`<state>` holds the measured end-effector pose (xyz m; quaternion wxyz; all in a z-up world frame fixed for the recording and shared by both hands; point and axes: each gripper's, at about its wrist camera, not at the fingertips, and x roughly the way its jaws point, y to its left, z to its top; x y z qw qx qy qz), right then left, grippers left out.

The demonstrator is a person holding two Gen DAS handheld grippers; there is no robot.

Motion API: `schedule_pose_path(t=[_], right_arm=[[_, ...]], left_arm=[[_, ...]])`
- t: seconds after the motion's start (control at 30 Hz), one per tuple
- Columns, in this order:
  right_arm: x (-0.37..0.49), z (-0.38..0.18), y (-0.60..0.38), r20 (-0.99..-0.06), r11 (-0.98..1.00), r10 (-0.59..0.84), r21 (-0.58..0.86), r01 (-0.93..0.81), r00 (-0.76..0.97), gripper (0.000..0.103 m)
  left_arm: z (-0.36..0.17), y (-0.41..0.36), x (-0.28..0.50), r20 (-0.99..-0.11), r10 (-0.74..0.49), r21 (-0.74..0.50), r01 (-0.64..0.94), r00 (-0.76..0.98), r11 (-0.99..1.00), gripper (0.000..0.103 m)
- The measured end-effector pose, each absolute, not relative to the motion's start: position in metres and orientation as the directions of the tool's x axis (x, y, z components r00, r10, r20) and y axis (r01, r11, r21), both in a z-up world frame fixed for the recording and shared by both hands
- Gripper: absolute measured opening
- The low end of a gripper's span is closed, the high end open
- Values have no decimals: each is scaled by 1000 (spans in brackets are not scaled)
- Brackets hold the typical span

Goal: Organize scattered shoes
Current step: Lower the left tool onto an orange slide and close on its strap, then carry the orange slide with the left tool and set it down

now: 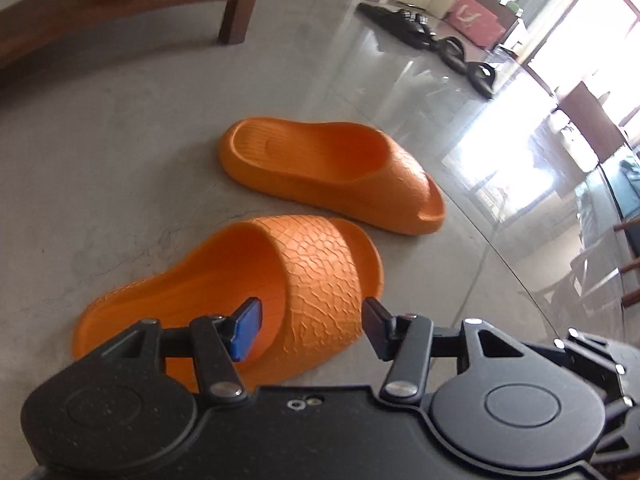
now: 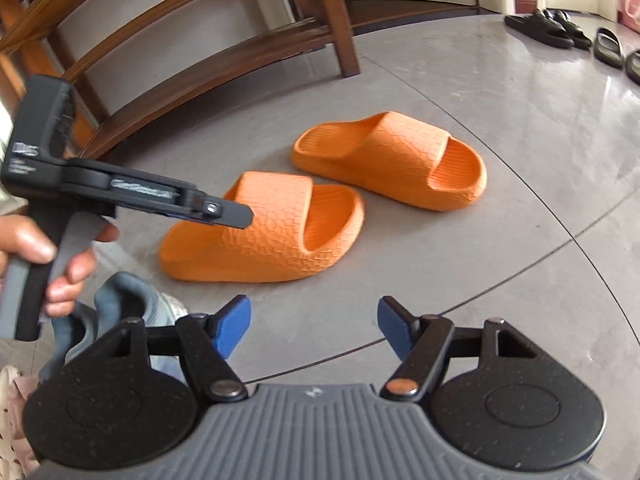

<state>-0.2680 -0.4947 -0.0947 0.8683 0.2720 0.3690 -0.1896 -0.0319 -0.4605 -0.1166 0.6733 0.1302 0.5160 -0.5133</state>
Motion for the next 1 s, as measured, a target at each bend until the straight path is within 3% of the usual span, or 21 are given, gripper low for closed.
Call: schedule_pose_path(t=[0.07,0.2,0.37,0.57,0.73,1.0], right_arm=[[-270,-96,-498,-740,775,-130,339,533,660,73],[-274,-93,-502,-733,772,-151,332,542,663,73],[-281,-86,-507,-720,766,-200,308,564,665,73],[-298,-72,-530,-697,730,-319,251,635,642,73],[-316,-58,-550,-668,679,-417,221,700,616,73],[-318,-60,-550,-665,676,-408,240,696,625,73]], left_arm=[[-124,-465,-28,-831,-551,-373,808,-72,456,27],[-123,-470,-30,-816,-572,-384,818,-83,428,22],[-108,-464,-58,-748,-654,-353,903,-115,245,9],[-83,-457,-112,-721,-650,-221,969,-241,-115,9],[-86,-450,-154,-777,-518,-157,906,-358,-393,11],[-108,-440,-179,-866,-396,-83,868,-306,-490,31]])
